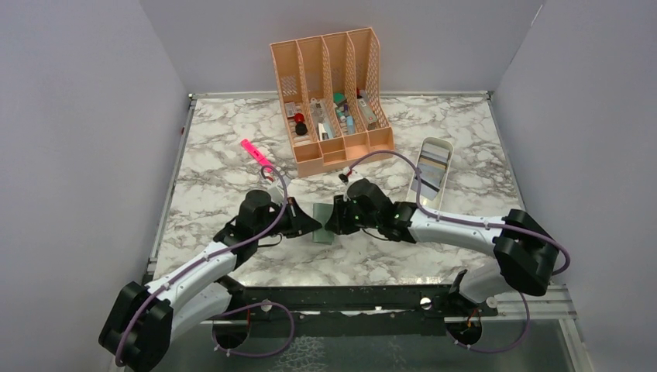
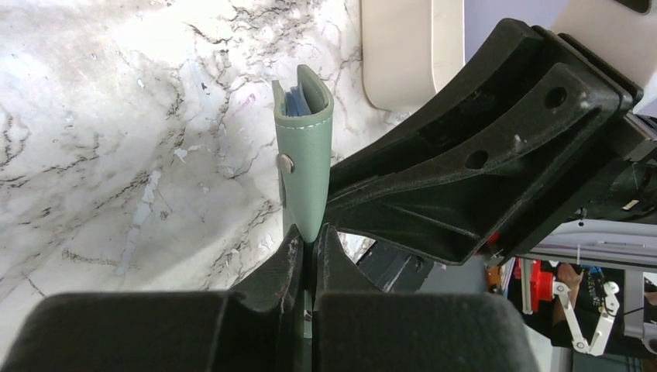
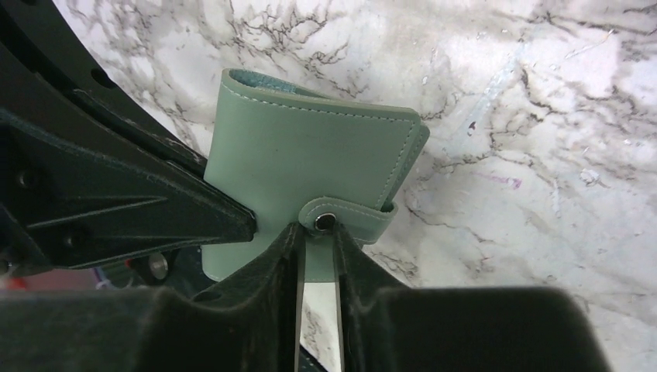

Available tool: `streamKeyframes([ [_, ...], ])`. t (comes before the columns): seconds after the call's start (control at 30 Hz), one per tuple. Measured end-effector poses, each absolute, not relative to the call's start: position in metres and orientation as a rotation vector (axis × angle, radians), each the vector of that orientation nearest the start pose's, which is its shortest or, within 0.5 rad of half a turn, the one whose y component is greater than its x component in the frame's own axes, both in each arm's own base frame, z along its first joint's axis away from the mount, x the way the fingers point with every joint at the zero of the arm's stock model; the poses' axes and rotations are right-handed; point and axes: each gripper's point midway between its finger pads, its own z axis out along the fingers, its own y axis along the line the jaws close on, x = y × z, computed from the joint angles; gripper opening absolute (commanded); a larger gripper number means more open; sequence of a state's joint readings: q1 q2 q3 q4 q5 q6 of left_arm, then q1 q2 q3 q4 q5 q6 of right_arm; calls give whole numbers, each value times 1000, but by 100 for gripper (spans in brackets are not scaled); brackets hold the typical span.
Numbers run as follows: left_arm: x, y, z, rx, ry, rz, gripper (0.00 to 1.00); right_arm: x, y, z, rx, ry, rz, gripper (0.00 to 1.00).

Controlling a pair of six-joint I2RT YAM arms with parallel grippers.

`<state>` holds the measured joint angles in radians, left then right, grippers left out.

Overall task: Put the credit cards into the card holder
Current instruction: Open the card holder at the center of the board.

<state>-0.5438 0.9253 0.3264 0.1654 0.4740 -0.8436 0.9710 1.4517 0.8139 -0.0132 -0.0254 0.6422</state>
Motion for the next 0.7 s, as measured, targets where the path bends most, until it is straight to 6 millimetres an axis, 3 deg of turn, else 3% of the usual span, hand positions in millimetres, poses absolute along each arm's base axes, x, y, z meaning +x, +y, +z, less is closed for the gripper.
streamKeyframes([
  [0.17, 188, -238, 122, 20, 2218, -1301, 0, 206, 346, 100, -379, 2356, 828, 1],
  [0.27, 188, -238, 124, 32, 2210, -1296, 0, 209, 345, 100, -360, 2358, 792, 1],
  [0.47, 183, -244, 143, 104, 2182, -1344, 0, 229, 311, 78, -260, 2383, 536, 1],
  [0.6, 185, -246, 145, 121, 2180, -1336, 0, 230, 305, 72, -247, 2375, 514, 1],
  [0.63, 185, -245, 143, 119, 2189, -1332, 1, 230, 305, 72, -247, 2375, 514, 1],
  [0.7, 185, -245, 136, 106, 2222, -1320, 14, 227, 302, 69, -250, 2375, 522, 1],
])
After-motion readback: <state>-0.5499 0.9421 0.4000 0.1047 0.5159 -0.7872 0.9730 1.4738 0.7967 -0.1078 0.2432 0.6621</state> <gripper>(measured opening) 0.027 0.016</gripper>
